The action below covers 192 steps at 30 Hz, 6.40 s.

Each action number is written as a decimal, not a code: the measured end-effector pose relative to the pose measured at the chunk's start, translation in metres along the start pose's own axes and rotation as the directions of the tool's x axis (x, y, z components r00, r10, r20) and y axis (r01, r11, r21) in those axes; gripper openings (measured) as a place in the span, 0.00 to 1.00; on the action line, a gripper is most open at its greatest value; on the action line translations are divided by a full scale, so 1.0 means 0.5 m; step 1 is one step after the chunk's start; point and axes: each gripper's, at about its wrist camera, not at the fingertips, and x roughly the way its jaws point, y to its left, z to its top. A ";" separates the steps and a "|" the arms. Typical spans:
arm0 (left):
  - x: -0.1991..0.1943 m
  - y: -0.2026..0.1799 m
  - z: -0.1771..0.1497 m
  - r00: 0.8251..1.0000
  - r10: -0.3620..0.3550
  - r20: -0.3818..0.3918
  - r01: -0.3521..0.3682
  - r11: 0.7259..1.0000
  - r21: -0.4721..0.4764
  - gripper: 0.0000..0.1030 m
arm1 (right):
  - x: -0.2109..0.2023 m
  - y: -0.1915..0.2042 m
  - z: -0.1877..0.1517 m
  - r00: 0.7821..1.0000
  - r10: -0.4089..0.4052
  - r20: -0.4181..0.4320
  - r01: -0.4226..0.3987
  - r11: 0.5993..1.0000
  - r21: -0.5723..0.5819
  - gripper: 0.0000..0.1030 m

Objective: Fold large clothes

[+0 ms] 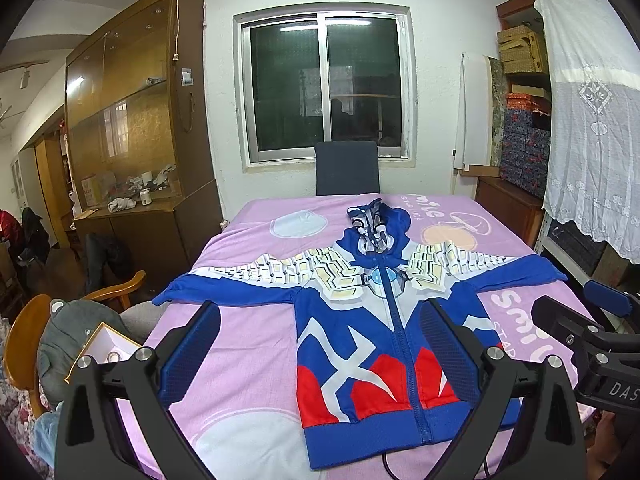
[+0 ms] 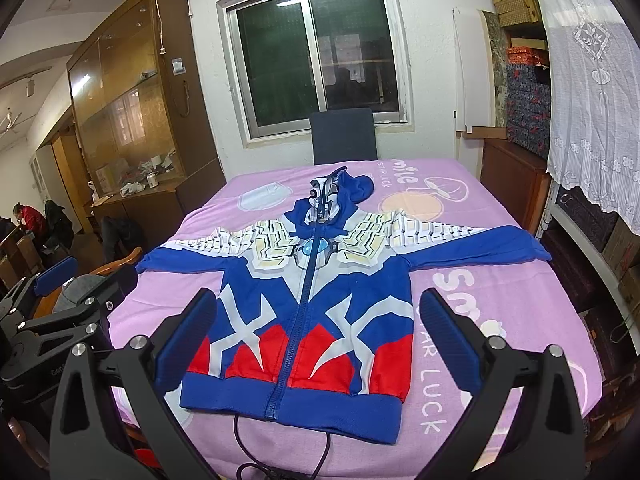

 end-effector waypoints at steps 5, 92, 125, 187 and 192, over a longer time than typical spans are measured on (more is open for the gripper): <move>0.001 0.001 0.002 1.000 -0.001 -0.001 0.001 1.000 0.000 0.97 | 0.001 0.001 -0.001 1.000 -0.001 0.002 0.001 1.000 0.000 0.96; 0.348 0.066 -0.013 0.951 -0.008 -0.309 -0.012 0.998 -0.065 0.97 | 0.203 -0.390 0.011 0.992 0.003 -0.127 0.061 0.866 0.496 0.96; 0.635 -0.029 -0.097 0.878 -0.047 -0.476 0.025 0.998 -0.051 0.97 | 0.490 -0.750 -0.002 0.969 -0.211 -0.129 0.228 0.562 0.795 0.46; 0.722 0.116 -0.045 0.869 -0.057 -0.492 0.004 0.994 -0.108 0.97 | 0.514 -0.140 0.101 0.980 0.004 -0.199 0.004 0.999 0.040 0.51; 0.698 0.063 0.006 0.838 -0.244 -0.488 0.188 0.969 -0.162 0.97 | 0.487 -0.258 0.113 0.989 0.024 -0.149 0.006 0.980 0.197 0.51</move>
